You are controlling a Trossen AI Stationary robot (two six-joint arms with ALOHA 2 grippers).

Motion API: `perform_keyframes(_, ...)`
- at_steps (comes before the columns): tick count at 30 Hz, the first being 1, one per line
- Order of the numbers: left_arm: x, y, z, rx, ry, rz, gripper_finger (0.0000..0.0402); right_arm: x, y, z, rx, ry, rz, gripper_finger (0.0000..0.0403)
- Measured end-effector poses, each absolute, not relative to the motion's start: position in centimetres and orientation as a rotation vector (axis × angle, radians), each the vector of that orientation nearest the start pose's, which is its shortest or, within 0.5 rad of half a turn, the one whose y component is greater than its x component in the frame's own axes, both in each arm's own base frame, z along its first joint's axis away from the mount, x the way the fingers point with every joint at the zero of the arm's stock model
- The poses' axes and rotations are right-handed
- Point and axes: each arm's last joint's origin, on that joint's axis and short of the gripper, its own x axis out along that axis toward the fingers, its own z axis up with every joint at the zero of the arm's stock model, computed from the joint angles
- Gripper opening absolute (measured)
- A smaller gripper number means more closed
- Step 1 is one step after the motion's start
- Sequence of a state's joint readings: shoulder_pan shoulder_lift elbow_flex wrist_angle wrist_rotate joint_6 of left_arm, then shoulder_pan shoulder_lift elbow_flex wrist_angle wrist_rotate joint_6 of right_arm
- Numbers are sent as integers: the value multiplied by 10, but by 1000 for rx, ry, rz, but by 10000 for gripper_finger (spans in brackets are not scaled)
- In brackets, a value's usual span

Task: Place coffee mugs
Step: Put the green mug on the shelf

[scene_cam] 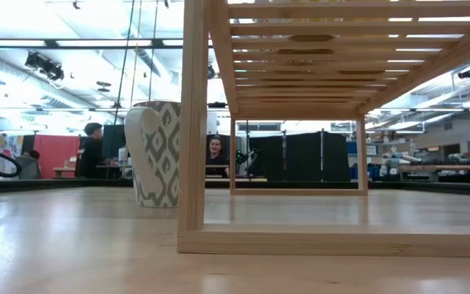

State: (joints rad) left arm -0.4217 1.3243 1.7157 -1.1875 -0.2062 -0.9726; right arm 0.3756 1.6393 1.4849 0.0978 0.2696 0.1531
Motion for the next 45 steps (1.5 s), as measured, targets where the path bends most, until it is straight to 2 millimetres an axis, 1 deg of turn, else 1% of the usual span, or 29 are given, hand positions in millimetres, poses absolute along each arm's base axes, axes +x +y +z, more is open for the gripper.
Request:
perform_keyframes(11,199,-83,445,-681,756,176,92,346,128,395,110,72,53,60)
perform_keyframes(18,197,-81,446,-678,748,185,92,324,130,414,118,47,62,60)
perform_keyframes(23,197,-81,446,-678,749,185,92,297,133,431,95,23,6,60)
perform_keyframes(33,197,-82,446,-676,750,181,92,228,151,461,35,-17,-123,60)
perform_keyframes(39,197,-82,446,-677,750,181,92,197,171,461,-2,16,-193,60)
perform_keyframes(45,197,-82,446,-677,749,181,91,179,201,451,-41,34,-253,60)
